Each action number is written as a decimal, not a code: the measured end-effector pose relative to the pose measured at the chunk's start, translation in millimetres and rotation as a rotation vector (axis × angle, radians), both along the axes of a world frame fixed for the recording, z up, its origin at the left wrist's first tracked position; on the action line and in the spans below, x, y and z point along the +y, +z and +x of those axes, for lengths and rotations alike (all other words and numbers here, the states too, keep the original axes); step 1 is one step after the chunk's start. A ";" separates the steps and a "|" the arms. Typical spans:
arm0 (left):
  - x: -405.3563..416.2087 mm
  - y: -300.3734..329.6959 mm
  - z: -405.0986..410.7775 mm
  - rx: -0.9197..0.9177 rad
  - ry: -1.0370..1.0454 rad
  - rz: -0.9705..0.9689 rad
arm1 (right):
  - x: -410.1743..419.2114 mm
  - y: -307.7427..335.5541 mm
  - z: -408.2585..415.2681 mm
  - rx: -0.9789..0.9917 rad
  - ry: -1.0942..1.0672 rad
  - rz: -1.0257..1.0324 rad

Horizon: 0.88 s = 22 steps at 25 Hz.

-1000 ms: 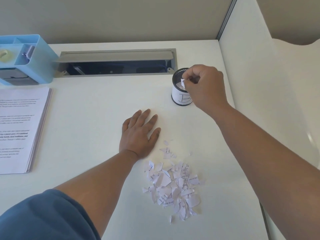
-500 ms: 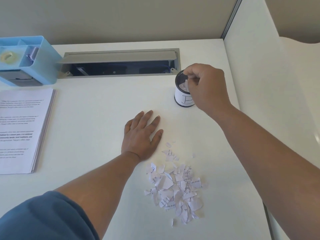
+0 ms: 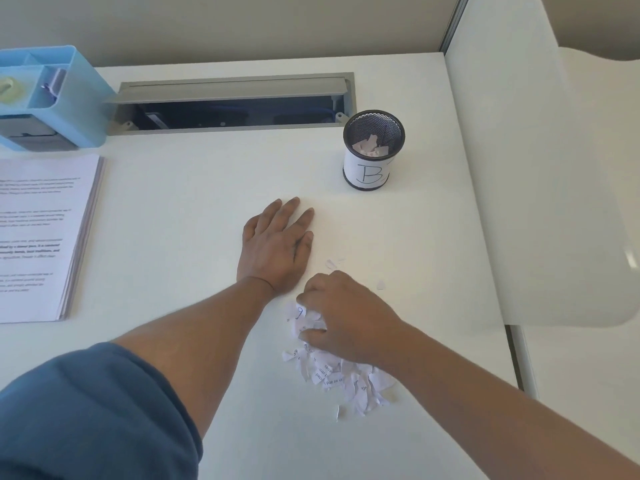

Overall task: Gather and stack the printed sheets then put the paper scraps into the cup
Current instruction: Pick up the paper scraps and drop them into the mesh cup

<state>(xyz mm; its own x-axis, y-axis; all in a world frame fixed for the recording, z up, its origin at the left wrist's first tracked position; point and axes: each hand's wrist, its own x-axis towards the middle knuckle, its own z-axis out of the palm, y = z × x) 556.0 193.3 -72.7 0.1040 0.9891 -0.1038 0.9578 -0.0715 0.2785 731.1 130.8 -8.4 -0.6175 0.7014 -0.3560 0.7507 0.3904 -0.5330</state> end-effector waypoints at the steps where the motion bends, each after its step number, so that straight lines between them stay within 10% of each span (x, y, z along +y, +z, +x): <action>1: 0.0 0.8 0.2 0.004 0.000 -0.002 | -7.1 -5.3 -3.3 -0.011 0.024 0.043; 8: 0.5 5.5 2.7 0.075 0.012 -0.051 | -26.2 -34.6 -13.1 -0.015 0.007 0.287; 22: 0.0 4.6 1.5 0.034 0.011 -0.037 | 8.5 -5.8 17.1 0.027 -0.205 0.086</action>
